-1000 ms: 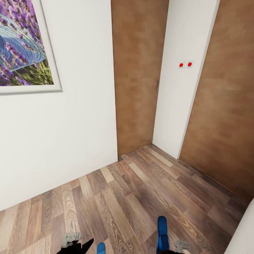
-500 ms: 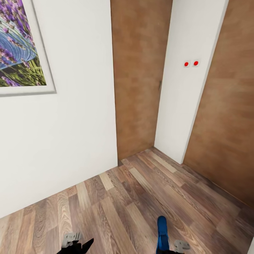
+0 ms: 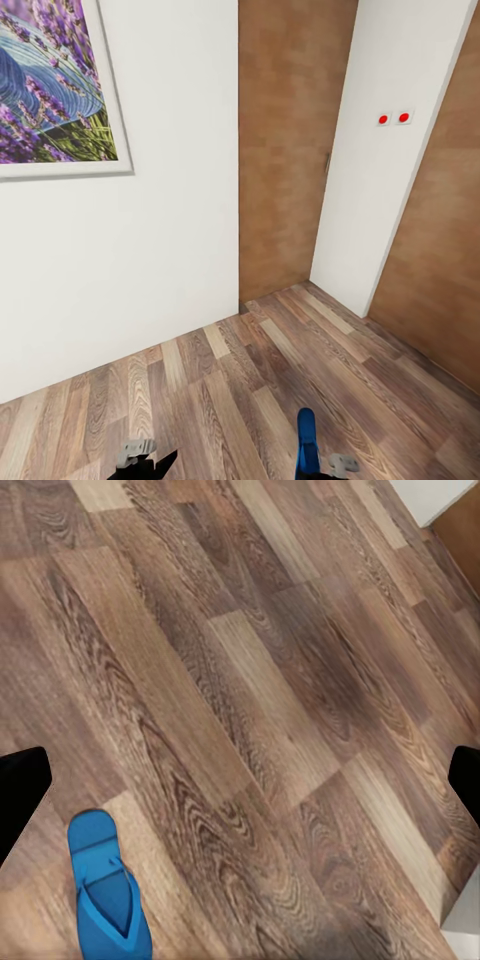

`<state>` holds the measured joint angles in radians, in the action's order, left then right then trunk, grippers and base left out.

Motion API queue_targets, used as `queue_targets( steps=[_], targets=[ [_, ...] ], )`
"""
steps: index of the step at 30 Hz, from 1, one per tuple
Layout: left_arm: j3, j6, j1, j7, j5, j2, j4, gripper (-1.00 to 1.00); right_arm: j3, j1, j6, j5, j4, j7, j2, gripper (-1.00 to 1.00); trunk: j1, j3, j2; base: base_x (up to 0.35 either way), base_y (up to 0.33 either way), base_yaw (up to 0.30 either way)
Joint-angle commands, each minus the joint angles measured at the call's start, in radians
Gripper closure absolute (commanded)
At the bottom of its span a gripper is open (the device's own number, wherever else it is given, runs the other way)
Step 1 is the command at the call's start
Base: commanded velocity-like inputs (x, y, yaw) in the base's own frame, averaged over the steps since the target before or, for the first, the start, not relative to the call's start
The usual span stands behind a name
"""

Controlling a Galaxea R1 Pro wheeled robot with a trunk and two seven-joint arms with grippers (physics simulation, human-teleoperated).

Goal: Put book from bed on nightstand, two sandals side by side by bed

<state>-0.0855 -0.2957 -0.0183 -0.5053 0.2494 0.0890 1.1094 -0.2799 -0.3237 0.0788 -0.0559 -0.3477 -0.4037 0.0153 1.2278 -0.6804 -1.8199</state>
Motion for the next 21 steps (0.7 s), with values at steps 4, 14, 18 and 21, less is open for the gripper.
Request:
queue_targets(
  steps=[4, 14, 18, 21],
  targets=[
    [0.001, -0.010, 0.000, -0.002, 0.010, 0.000, 0.001, -1.00, -0.009, 0.000, 0.007, -0.005, -0.002, -0.007, -0.001, 1.00, 0.000, -0.001, 0.000, 0.000, -0.024, 0.014],
    [0.004, -0.010, 0.000, -0.002, 0.008, 0.000, 0.001, -1.00, -0.009, 0.000, 0.007, -0.005, -0.002, -0.007, -0.001, 1.00, 0.000, -0.001, 0.000, 0.000, -0.089, 0.000],
    [0.003, -0.010, 0.000, -0.002, 0.009, 0.000, 0.001, -1.00, -0.009, -0.001, 0.007, -0.005, -0.002, -0.007, -0.001, 1.00, 0.000, -0.001, 0.000, 0.000, -0.106, 0.000],
    [0.003, -0.010, 0.000, -0.002, 0.009, 0.000, 0.001, -1.00, -0.009, -0.001, 0.007, -0.005, -0.002, -0.007, -0.001, 1.00, 0.000, -0.001, 0.000, 0.000, -0.043, 0.000]
  ],
)
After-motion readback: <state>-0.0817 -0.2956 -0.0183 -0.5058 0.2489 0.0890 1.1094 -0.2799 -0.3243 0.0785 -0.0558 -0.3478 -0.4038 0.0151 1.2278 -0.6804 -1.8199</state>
